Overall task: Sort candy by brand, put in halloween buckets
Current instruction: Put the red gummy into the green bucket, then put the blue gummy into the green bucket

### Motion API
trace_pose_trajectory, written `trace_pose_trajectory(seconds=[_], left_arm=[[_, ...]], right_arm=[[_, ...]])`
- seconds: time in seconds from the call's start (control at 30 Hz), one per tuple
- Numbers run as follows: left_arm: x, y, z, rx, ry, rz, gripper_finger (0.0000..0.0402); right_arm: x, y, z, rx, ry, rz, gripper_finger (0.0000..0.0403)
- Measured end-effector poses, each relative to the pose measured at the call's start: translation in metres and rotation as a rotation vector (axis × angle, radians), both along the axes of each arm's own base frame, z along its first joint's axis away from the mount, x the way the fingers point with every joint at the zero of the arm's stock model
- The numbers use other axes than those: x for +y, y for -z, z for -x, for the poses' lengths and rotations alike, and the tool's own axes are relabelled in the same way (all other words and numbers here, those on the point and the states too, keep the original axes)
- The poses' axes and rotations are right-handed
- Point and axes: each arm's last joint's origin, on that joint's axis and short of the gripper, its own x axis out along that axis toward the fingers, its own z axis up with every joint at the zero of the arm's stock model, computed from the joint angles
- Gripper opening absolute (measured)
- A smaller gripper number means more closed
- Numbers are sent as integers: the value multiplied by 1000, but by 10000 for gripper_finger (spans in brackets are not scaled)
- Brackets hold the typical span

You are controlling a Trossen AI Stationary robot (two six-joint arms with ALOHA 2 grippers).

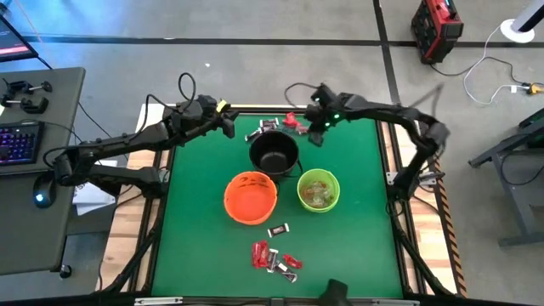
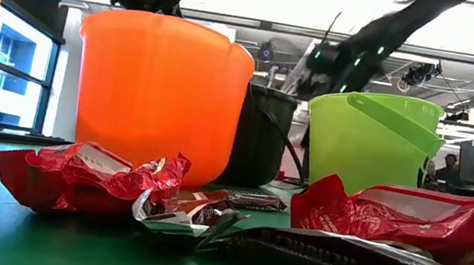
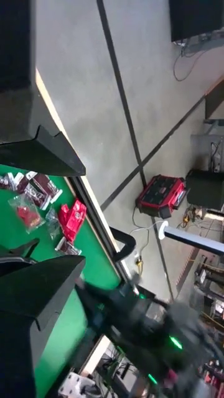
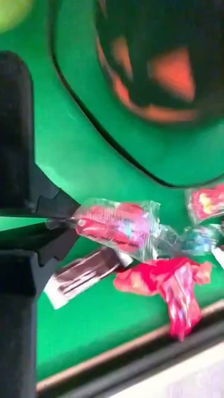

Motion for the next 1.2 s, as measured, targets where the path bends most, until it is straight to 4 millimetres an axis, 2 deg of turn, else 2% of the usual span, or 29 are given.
trace_pose_trajectory(seconds=[0.17,0.33,0.5,0.6,0.67,0.77,0.9,1.03,1.13,1.2], left_arm=[[0,0,0,17,28,-15,207],[3,0,1,-3,132,19,207],[11,0,5,-13,153,34,207],[17,0,9,3,161,16,207],[19,0,11,15,153,2,207],[22,0,13,-5,182,28,207],[25,2,15,-47,266,118,207],[25,5,17,-33,261,151,207],[26,5,18,-52,249,175,207],[26,5,18,-63,243,189,207]], right_arm=[[26,-53,32,-54,37,-49,2],[76,-86,49,-129,-35,-328,1],[130,-94,49,-18,-127,-490,2],[154,-91,41,43,-154,-468,5],[162,-86,34,89,-136,-418,15],[164,-76,25,139,-109,-423,49],[161,-63,17,207,-49,-515,123],[160,-58,14,207,-137,-495,201],[148,-60,16,174,-173,-451,237],[133,-66,18,124,-146,-376,242]])
